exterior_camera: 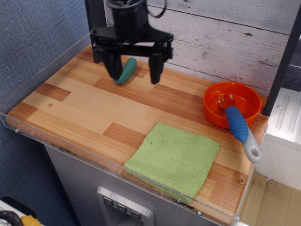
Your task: Move the spatula and place it at the center of the table.
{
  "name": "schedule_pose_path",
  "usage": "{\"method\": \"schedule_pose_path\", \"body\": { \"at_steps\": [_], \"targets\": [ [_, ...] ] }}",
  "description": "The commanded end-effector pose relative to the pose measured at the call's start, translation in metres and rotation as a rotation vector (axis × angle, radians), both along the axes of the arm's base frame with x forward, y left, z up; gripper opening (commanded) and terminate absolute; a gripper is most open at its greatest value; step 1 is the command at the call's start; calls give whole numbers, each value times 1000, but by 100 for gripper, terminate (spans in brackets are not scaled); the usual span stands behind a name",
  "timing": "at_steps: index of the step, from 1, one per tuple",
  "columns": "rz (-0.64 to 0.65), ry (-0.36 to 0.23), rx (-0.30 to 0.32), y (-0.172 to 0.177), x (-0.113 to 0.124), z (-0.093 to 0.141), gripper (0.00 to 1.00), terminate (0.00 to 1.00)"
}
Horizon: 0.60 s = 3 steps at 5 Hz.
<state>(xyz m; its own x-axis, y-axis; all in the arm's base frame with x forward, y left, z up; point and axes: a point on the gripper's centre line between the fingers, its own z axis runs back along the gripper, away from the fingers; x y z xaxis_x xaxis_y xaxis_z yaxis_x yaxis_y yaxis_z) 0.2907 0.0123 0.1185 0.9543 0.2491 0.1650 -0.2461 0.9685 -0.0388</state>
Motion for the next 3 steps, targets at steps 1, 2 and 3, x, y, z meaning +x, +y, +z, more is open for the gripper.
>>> {"method": "schedule_pose_path", "body": {
  "at_steps": [1, 2, 3],
  "targets": [
    [-58, -107, -54, -71, 26, 22, 100, 0],
    [-65, -100, -52, -108, 34, 21, 100, 0],
    [-1, -88, -59, -134, 39, 4, 100, 0]
  ]
}}
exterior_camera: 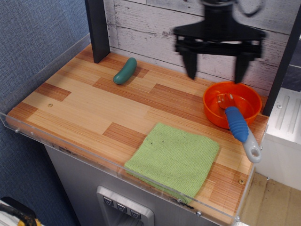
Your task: Move the spatula and place it at the center of the table.
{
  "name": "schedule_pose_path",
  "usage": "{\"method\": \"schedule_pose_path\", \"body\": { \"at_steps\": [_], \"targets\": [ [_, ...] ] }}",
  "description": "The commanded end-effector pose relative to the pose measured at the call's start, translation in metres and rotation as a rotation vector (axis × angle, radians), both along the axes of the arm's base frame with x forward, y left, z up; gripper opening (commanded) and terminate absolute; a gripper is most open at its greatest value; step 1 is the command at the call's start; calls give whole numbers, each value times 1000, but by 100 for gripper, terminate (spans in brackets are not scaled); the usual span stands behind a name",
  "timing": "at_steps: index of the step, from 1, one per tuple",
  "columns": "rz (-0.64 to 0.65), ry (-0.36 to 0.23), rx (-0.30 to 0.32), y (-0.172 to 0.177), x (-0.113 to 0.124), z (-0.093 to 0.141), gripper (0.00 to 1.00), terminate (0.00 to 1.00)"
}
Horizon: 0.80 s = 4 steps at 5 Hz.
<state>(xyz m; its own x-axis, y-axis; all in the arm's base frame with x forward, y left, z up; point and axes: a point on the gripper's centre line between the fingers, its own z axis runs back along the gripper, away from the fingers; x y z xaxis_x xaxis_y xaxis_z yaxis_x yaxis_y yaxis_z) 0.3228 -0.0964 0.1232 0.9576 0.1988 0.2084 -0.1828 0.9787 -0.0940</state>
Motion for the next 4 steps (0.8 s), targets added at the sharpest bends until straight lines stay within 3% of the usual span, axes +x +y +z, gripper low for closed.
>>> {"method": "schedule_pose_path", "body": {
  "at_steps": [1, 2, 4],
  "targets": [
    [126, -10, -41, -34, 12, -17, 100, 0],
    [147, 10, -6, -30, 14, -25, 100, 0],
    [184, 26, -14, -23, 15, -36, 100, 0]
  ]
}}
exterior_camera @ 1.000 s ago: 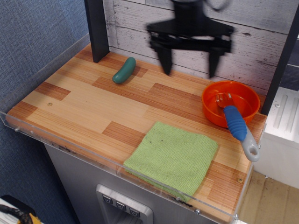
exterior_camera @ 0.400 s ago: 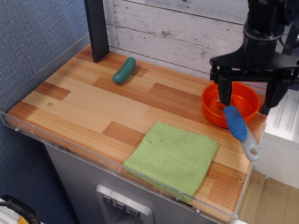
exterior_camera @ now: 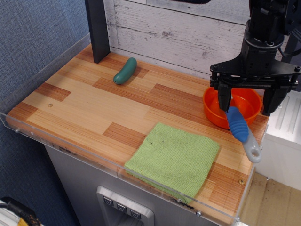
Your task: Move the spatula and place it at the center of the table.
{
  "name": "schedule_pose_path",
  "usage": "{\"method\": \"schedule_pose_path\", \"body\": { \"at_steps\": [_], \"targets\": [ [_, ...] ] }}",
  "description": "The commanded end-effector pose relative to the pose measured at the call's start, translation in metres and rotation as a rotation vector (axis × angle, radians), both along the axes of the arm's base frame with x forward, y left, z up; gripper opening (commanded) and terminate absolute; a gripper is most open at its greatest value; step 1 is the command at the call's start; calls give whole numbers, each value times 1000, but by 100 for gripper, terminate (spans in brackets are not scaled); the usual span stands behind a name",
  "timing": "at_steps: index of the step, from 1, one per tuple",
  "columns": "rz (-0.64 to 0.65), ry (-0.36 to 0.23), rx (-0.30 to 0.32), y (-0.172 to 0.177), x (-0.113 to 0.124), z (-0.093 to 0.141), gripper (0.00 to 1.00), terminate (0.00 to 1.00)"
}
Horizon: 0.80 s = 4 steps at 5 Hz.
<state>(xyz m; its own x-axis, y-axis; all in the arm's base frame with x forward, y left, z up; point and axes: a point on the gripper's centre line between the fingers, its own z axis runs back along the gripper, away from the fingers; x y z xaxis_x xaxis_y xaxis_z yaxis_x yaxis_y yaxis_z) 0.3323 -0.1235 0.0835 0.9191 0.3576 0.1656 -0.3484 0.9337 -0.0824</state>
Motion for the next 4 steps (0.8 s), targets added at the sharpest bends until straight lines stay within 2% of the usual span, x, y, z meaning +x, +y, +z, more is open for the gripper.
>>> {"method": "schedule_pose_path", "body": {
  "at_steps": [1, 4],
  "targets": [
    [23, -8, -8, 5, 8, -5, 100, 0],
    [38, 26, -5, 14, 6, -20, 100, 0]
  ]
}}
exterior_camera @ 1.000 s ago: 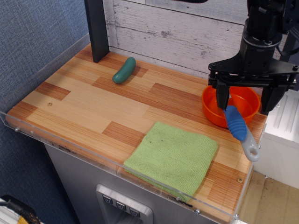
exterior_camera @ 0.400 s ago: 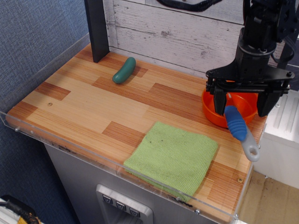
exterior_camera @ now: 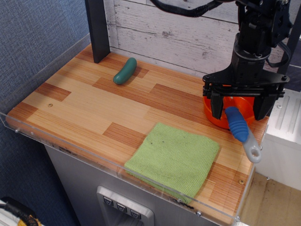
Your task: Move the spatula and place it at the center of the table.
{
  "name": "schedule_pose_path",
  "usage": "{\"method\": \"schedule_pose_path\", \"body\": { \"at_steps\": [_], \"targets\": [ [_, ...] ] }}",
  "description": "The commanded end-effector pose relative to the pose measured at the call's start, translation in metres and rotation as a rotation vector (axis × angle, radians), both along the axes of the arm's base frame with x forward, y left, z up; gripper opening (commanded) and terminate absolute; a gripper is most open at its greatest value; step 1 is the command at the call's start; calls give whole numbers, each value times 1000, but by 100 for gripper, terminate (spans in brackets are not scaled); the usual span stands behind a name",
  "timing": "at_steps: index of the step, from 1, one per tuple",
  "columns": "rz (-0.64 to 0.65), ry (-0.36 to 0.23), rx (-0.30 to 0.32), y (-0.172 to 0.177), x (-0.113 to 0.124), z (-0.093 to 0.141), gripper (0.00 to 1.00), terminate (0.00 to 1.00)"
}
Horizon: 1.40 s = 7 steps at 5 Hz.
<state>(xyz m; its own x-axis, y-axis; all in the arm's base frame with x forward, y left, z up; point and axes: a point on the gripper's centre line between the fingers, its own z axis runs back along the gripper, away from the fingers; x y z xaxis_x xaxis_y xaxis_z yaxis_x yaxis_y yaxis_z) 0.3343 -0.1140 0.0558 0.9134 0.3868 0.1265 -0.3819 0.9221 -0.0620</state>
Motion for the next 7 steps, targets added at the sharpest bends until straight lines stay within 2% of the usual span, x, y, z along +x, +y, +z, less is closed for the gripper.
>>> {"method": "schedule_pose_path", "body": {
  "at_steps": [1, 5, 7],
  "targets": [
    [5, -11, -17, 4, 5, 3, 100, 0],
    [11, 3, -34, -3, 7, -3, 100, 0],
    [27, -55, -64, 0, 10, 24, 100, 0]
  ]
}}
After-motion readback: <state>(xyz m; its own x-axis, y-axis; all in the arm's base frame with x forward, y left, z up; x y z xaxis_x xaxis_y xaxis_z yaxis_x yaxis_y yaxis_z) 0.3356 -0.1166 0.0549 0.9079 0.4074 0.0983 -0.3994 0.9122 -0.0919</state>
